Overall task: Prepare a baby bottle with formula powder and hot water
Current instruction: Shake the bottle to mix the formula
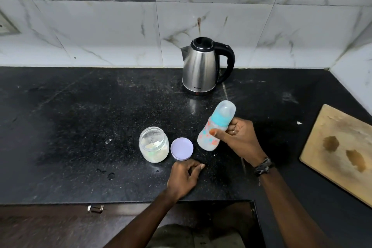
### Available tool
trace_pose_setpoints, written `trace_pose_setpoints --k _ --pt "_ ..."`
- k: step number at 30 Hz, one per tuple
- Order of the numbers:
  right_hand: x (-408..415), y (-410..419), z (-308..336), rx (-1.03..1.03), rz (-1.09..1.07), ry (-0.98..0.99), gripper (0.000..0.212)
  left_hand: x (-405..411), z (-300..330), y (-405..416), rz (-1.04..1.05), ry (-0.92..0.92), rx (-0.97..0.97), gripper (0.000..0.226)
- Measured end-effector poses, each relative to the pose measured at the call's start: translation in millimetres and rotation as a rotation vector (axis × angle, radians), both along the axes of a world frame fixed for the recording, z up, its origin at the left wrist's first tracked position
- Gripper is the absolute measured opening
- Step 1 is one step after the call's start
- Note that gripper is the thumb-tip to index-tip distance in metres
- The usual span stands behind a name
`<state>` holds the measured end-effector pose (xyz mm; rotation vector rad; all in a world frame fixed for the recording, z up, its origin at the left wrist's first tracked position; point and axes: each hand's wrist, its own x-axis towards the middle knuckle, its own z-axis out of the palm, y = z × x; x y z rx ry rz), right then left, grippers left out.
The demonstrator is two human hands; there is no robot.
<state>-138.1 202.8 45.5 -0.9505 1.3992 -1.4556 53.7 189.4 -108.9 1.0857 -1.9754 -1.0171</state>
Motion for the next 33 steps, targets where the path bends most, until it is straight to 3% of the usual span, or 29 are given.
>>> trace_pose_setpoints --k 4,6,8,12,16,17,20,24,26,28,33 --pt "-3 3 3 -0.106 -0.035 -0.234 0.053 2 1 -1 -0.004 0.011 -0.009 0.032" --pt "-5 -1 4 -0.077 -0.014 -0.060 0.039 0 2 -3 -0.003 0.002 -0.012 0.032" --pt "-2 -2 1 -0.024 0.077 0.070 0.040 1 0 -1 0.004 -0.003 -0.011 0.032" --pt "-5 4 -1 -0.111 0.022 -0.255 0.072 2 -2 -1 -0.008 0.015 -0.020 0.031" --pt "-4 2 -4 -0.037 0.066 0.003 0.057 1 -4 2 -0.006 0.012 -0.015 0.026" --pt "-4 3 -7 -0.046 0.073 -0.010 0.058 2 -5 3 -0.002 0.017 -0.011 0.026" --pt "-5 2 -2 -0.088 -0.053 -0.259 0.076 2 0 -3 0.001 0.027 -0.002 0.024" --pt "-1 -2 -4 -0.015 0.044 -0.012 0.053 0 1 -4 -0.004 0.017 -0.016 0.025" --pt "1 0 -10 -0.036 0.044 -0.052 0.068 2 -2 -2 0.001 0.024 -0.024 0.026" --pt "2 1 -12 -0.074 -0.053 -0.220 0.070 2 -2 -2 0.003 0.033 -0.029 0.027" --pt "4 2 -13 -0.003 0.050 -0.082 0.036 1 -2 -2 0.007 0.036 -0.024 0.028"
